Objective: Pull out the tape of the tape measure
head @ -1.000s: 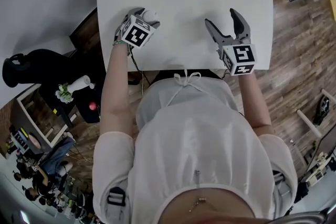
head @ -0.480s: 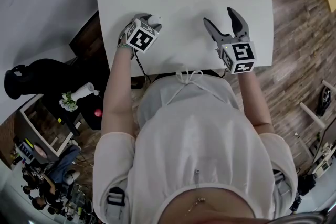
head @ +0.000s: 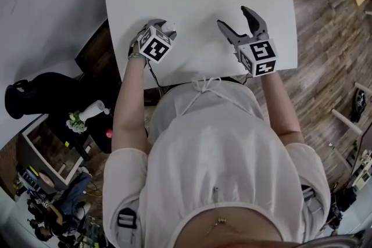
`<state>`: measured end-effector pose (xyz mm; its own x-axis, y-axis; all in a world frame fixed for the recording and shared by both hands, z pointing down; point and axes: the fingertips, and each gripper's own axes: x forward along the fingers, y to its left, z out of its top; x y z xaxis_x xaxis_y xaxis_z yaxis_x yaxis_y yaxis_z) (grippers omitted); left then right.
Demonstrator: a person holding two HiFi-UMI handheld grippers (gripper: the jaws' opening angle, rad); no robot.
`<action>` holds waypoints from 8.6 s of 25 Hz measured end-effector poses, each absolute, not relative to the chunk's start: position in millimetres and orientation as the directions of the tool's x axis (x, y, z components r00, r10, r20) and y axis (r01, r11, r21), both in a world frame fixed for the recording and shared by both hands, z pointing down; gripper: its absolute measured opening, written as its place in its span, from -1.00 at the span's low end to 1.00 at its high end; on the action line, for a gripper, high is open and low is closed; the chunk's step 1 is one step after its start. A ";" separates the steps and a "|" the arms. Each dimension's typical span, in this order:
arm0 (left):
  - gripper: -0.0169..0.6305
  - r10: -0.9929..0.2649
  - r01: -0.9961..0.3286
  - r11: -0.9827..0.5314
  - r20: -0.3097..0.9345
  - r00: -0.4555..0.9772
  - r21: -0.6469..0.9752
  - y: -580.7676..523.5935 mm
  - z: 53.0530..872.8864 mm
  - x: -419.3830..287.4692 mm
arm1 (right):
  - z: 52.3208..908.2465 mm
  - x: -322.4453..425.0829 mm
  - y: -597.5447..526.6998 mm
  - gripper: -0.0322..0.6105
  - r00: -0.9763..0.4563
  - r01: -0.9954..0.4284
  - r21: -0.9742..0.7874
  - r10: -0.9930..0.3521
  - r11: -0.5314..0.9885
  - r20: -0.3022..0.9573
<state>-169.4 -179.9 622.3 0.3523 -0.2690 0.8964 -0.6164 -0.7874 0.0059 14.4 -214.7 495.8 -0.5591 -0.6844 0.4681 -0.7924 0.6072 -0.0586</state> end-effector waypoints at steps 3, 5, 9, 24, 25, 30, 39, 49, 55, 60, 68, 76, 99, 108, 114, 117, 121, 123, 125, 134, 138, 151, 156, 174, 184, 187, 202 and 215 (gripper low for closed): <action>-0.25 -0.292 -0.587 -0.810 0.871 0.396 -0.004 -182.7 598.1 -157.7 | 497.0 1.9 -213.4 0.21 -0.603 -0.752 -0.088 -0.627 0.653 0.492; -0.25 -0.305 -0.560 -0.828 0.852 0.425 -0.017 -184.4 579.8 -147.9 | 500.9 -9.6 -210.5 0.21 -0.655 -0.702 -0.145 -0.553 0.697 0.515; -0.25 -0.299 -0.499 -0.866 0.832 0.466 -0.032 -181.7 549.7 -125.1 | 505.1 -31.3 -197.9 0.18 -0.724 -0.571 -0.169 -0.395 0.804 0.566; -0.24 -0.128 -0.291 -0.956 0.860 0.494 0.025 -167.2 530.6 -77.8 | 530.2 -65.4 -169.8 -0.36 -0.675 -0.251 -0.063 -0.128 0.966 0.727; -0.24 -0.121 -0.287 -0.957 0.860 0.496 0.032 -166.9 530.6 -76.5 | 530.1 -66.7 -169.3 -0.40 -0.676 -0.235 -0.065 -0.115 0.970 0.728; -0.25 -0.117 -0.273 -0.962 0.864 0.489 0.024 -169.1 528.5 -74.2 | 529.7 -72.5 -163.1 -0.65 -0.670 -0.147 -0.073 -0.045 0.986 0.741; -0.24 -0.124 -0.271 -0.962 0.863 0.489 0.015 -170.4 527.4 -74.7 | 531.5 -71.3 -159.8 -0.85 -0.659 -0.077 -0.044 -0.018 0.996 0.752; -0.24 -0.164 -0.363 -0.930 0.834 0.527 0.047 -179.7 531.6 -75.4 | 535.5 -69.6 -168.5 -0.86 -0.647 -0.164 -0.081 -0.045 0.983 0.761; -0.24 -0.164 -0.380 -0.923 0.822 0.545 0.068 -182.7 534.0 -70.8 | 536.8 -60.5 -172.6 -0.86 -0.614 -0.212 -0.092 -0.059 0.973 0.787; -0.25 -0.178 -0.423 -0.904 0.845 0.504 0.062 -185.4 543.4 -87.3 | 544.2 -39.2 -177.2 -0.86 -0.557 -0.288 -0.096 -0.085 0.953 0.826; -0.25 -0.176 -0.462 -0.881 0.839 0.516 0.099 -182.3 544.8 -93.3 | 544.6 -22.2 -177.7 -0.86 -0.531 -0.385 -0.111 -0.121 0.916 0.839; -0.25 -0.237 -0.542 -0.840 0.872 0.428 0.037 -189.6 555.2 -114.5 | 553.9 11.0 -200.1 -0.86 -0.391 -0.513 0.000 -0.233 0.858 0.890; -0.25 -0.283 -0.690 -0.719 0.871 0.402 0.086 -177.9 563.8 -149.1 | 576.6 54.2 -196.9 -0.86 -0.338 -0.683 -0.039 -0.268 0.729 0.902; -0.25 -0.288 -0.710 -0.703 0.892 0.349 0.051 -174.3 574.9 -169.5 | 584.8 85.9 -208.1 -0.87 -0.266 -0.714 0.025 -0.303 0.700 0.915; -0.25 -0.284 -0.724 -0.688 0.894 0.345 0.061 -173.3 578.8 -172.4 | 588.6 93.0 -207.4 -0.87 -0.269 -0.760 -0.016 -0.292 0.649 0.918; -0.25 -0.284 -0.718 -0.694 0.896 0.343 0.055 -174.2 580.3 -170.2 | 592.6 95.4 -206.3 -0.87 -0.259 -0.759 -0.018 -0.277 0.651 0.925; -0.25 -0.307 -0.740 -0.671 0.897 0.318 0.032 -180.1 583.4 -180.3 | 597.0 109.0 -206.5 -0.87 -0.226 -0.773 0.001 -0.277 0.635 0.934; -0.25 -0.309 -0.755 -0.656 0.906 0.289 0.018 -179.7 586.0 -192.4 | 597.8 120.6 -209.1 -0.87 -0.200 -0.780 0.025 -0.287 0.626 0.937; -0.25 -0.306 -0.775 -0.630 0.903 0.301 0.045 -179.1 585.5 -198.5 | 598.2 128.6 -211.2 -0.87 -0.199 -0.792 0.020 -0.289 0.610 0.936; -0.25 -0.304 -0.782 -0.620 0.898 0.316 0.066 -185.7 591.0 -192.8 | 591.1 134.4 -233.0 -0.87 -0.152 -0.760 0.135 -0.375 0.635 0.914; -0.25 -0.345 -0.789 -0.614 0.907 0.241 -0.024 -195.5 590.4 -212.4 | 592.7 150.2 -238.8 -0.87 -0.089 -0.759 0.190 -0.387 0.623 0.918; -0.25 -0.311 -0.838 -0.541 0.909 0.279 0.072 -197.8 606.2 -214.7 | 618.2 148.6 -235.1 -0.86 -0.181 -0.849 -0.001 -0.289 0.529 0.940; -0.25 -0.280 -0.828 -0.553 0.917 0.285 0.088 -199.8 617.4 -207.1 | 629.8 144.6 -239.8 -0.86 -0.173 -0.846 0.008 -0.288 0.534 0.942; -0.24 -0.246 -0.816 -0.571 0.930 0.272 0.088 -210.8 639.9 -201.7 | 646.9 133.7 -243.0 -0.85 -0.176 -0.840 0.006 -0.283 0.542 0.943; -0.23 -0.307 -0.815 -0.576 0.906 0.290 0.066 -211.8 632.6 -203.0 | 641.3 148.1 -250.8 -0.44 -0.104 -0.870 0.098 -0.375 0.483 0.921; -0.17 -0.328 -0.817 -0.572 0.892 0.312 0.075 -208.4 632.7 -201.3 | 638.2 148.9 -246.3 -0.29 -0.108 -0.888 0.088 -0.389 0.452 0.915; -0.06 -0.631 -0.854 -0.512 0.715 0.300 -0.093 -218.1 535.7 -219.5 | 537.8 98.0 -243.2 -0.42 -0.298 -0.864 0.083 -0.637 0.497 0.710; -0.83 -0.883 -0.923 -0.367 0.354 0.308 -0.112 -215.2 388.6 -225.0 | 429.3 50.2 -233.8 -0.88 -0.417 -0.854 0.124 -0.807 0.505 0.418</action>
